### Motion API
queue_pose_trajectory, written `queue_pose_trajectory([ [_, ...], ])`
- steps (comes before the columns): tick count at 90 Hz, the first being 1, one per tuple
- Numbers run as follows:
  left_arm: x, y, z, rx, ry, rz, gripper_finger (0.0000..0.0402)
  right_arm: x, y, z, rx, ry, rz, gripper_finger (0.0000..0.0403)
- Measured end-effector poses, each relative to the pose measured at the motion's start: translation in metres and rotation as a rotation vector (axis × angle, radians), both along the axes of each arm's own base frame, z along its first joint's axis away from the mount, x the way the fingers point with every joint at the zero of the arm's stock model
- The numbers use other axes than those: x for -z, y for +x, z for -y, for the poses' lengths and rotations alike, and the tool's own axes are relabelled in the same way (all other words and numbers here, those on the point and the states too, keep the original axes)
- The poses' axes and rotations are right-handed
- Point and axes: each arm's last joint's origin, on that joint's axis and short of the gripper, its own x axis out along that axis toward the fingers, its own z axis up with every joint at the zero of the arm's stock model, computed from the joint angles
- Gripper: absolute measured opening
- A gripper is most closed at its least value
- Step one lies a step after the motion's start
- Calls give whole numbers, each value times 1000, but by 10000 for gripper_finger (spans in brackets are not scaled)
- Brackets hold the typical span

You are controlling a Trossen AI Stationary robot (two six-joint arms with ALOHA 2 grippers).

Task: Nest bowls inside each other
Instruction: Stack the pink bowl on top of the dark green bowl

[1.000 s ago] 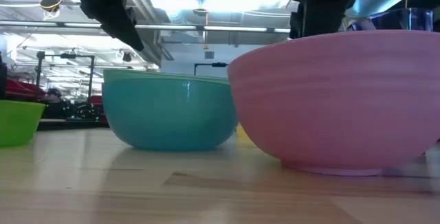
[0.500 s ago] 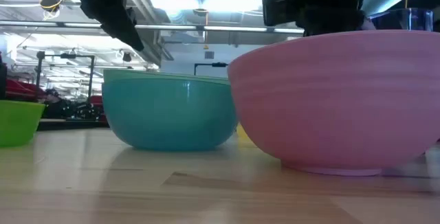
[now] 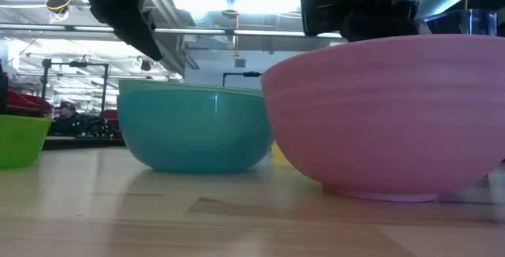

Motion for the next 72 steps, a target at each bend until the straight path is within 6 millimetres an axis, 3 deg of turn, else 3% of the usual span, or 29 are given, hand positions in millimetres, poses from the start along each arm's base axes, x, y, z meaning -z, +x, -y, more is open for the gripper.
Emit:
queue_pose_trajectory([
  [24,2,-3,0,-15,-5,-38,74,-2,1,0,3,6,3,2],
  [72,4,-5,-1,-24,-15,-65,74,-35,9,-4,-55,27,9,0],
])
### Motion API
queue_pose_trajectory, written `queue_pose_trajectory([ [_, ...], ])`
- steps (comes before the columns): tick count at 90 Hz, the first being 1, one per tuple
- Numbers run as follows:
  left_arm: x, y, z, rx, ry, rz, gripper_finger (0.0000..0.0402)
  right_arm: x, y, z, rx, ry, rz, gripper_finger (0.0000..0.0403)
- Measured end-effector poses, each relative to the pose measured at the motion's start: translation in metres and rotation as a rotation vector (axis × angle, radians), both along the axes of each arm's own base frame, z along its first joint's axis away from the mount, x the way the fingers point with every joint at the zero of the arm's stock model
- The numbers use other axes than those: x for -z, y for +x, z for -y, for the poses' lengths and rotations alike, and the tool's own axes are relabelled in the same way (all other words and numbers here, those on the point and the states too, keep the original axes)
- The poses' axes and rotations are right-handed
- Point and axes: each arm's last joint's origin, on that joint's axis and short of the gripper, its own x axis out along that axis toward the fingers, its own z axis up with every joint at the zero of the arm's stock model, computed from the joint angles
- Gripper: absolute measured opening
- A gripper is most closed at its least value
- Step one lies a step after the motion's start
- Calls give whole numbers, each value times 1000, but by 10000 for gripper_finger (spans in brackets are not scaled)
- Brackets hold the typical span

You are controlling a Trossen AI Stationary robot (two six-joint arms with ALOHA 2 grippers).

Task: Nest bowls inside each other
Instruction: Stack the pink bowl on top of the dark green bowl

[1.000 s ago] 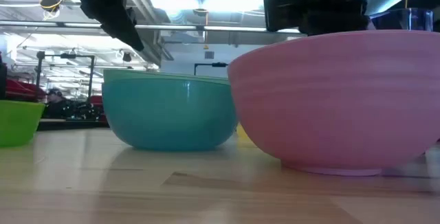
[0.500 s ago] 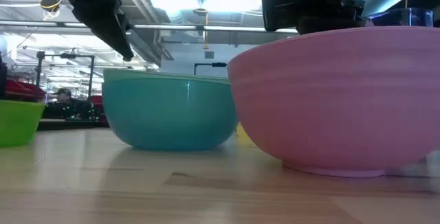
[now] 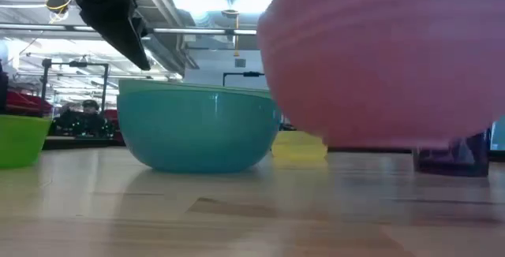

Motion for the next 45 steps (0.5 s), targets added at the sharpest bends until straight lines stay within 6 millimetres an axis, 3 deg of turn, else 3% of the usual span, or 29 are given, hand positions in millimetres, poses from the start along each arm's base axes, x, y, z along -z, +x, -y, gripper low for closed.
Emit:
queue_pose_trajectory([
  [45,3,-7,9,43,5,-60,74,-40,26,34,-17,-18,170,0],
])
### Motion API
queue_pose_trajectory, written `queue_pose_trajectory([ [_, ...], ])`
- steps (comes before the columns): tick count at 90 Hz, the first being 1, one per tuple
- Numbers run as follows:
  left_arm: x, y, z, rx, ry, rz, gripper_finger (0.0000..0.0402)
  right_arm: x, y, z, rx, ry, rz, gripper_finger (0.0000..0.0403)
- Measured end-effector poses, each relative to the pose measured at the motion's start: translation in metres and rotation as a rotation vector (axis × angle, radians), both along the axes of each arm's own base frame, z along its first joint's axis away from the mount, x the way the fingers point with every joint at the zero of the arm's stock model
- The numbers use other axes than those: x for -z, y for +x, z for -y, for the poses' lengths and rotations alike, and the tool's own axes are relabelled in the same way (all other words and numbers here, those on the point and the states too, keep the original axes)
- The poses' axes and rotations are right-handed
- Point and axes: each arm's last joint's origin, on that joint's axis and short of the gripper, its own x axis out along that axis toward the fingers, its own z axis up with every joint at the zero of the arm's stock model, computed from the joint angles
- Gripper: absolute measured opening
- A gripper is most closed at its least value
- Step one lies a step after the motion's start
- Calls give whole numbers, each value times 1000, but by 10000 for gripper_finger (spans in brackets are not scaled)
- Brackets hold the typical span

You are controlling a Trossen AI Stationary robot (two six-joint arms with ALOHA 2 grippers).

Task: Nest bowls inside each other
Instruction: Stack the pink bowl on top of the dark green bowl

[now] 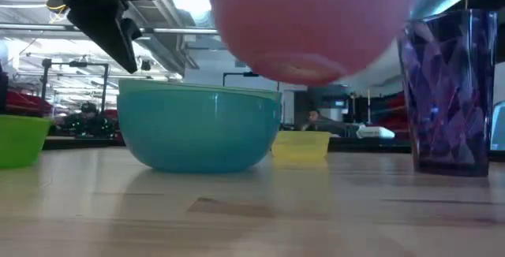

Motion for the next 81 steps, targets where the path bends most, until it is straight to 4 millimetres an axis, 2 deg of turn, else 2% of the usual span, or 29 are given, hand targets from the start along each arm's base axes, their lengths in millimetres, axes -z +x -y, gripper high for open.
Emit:
queue_pose_trajectory([
  [23,0,-2,6,13,-7,-4,74,-9,13,23,13,4,111,0],
  [53,0,-3,13,21,-27,7,74,23,42,43,-3,23,148,0],
  [70,0,-3,14,20,-26,15,74,21,51,56,6,26,232,0],
  [81,-2,-1,15,25,-28,37,74,23,51,64,12,13,220,0],
])
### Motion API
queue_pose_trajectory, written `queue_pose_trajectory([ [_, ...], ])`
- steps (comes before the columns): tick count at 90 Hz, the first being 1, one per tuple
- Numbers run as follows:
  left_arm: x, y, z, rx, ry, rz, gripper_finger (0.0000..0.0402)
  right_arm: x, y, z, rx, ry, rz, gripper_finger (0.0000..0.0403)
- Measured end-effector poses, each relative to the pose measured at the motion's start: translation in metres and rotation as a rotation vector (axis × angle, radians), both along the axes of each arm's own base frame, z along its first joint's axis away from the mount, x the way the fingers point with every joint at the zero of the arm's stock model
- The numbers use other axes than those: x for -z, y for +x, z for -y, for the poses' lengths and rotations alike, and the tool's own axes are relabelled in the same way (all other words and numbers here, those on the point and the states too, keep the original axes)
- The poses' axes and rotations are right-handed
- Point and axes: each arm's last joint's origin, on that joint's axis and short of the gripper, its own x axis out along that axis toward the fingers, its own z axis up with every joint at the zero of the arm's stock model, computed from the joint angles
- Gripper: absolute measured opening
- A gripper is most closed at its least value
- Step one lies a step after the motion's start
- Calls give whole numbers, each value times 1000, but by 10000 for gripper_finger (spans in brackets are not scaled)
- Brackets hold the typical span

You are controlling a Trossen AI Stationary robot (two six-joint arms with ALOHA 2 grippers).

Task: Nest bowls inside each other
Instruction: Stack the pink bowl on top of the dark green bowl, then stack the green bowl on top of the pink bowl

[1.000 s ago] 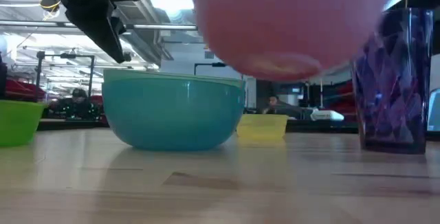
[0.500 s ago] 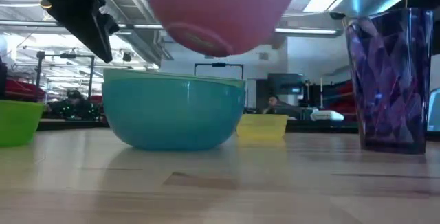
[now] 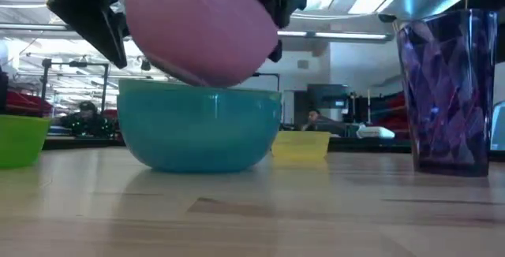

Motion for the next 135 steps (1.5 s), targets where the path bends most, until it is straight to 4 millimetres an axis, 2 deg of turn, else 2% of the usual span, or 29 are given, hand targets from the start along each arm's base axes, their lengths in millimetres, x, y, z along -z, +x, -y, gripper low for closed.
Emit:
queue_pose_trajectory([
  [29,-1,2,1,7,-3,20,74,12,2,5,11,-19,-44,0],
  [61,-1,1,0,4,-4,17,74,45,8,5,5,-37,-160,0],
  [81,-1,1,0,5,-3,18,74,45,3,6,5,-51,-202,0],
  [97,-1,2,1,6,-3,20,74,37,4,6,-27,-55,-187,6],
  [135,-1,2,1,5,-4,21,74,21,10,19,-58,20,-136,96],
])
